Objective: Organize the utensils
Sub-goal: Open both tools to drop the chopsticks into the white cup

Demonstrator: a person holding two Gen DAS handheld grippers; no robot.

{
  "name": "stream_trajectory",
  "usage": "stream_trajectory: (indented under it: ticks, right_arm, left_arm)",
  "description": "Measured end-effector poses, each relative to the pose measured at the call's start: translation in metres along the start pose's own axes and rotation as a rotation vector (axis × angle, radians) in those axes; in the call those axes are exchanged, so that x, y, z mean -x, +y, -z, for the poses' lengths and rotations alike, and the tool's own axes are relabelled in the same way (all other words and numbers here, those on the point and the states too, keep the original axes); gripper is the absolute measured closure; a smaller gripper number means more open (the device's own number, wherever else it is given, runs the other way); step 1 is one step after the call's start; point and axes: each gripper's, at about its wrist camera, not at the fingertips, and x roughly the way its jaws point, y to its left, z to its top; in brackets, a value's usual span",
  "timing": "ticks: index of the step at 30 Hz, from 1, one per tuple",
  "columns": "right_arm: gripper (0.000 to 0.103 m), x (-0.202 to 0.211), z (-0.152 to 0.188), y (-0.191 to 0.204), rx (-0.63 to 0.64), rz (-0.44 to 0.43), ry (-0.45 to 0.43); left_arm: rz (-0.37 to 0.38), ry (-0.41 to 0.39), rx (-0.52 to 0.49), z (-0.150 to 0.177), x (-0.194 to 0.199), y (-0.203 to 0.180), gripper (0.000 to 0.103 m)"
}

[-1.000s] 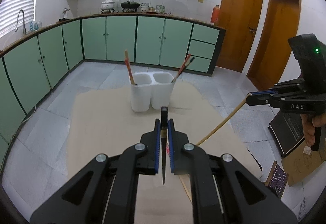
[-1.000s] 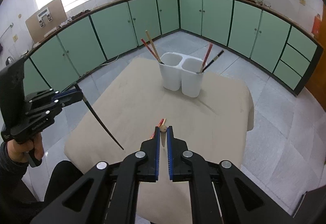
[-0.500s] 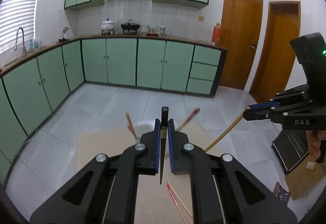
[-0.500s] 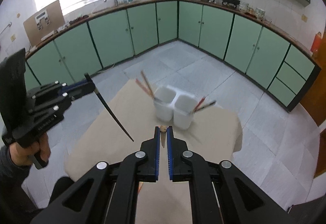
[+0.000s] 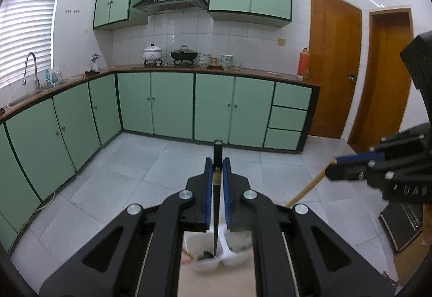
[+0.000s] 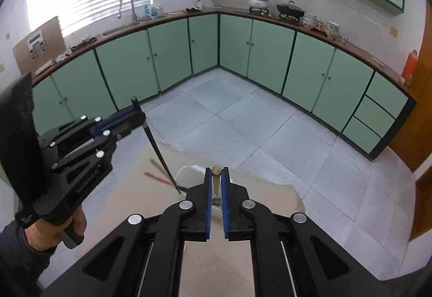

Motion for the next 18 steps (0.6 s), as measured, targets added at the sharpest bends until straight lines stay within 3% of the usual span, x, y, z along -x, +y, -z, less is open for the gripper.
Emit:
stream_trajectory:
  ticks: [3, 10, 12, 13, 14, 18]
  right_arm:
    - [0.097, -0.033, 0.0, -0.012, -0.018, 0.0, 0.03]
    - [0.096, -0.091, 0.032, -0.026, -0.038, -0.042, 0.126]
    - [0.09, -0.092, 0.042, -0.026, -0.04, -0.033, 0.123]
    - [0.084, -0.09, 0.046, -0.026, -0.041, -0.038, 0.121]
    - [0.08, -0.087, 0.049, -0.026, -0.042, -0.04, 0.115]
    - [0.08, -0.052, 0.064, -0.022, -0.047, -0.041, 0.065]
  left_arm:
    - [-0.027, -0.002, -0.013, 0.007, -0.028, 0.003, 0.097]
    - [-0.054, 0.114, -0.012, 0.061, -0.072, 0.017, 0.095]
    - [-0.06, 0.131, -0.007, 0.067, -0.07, 0.022, 0.08]
    - [-0.071, 0.124, -0.007, 0.068, -0.064, 0.024, 0.065]
    - [-0.082, 0.114, -0.012, 0.068, -0.057, 0.025, 0.058]
    - [-0.087, 0.098, -0.005, 0.059, -0.02, 0.034, 0.052]
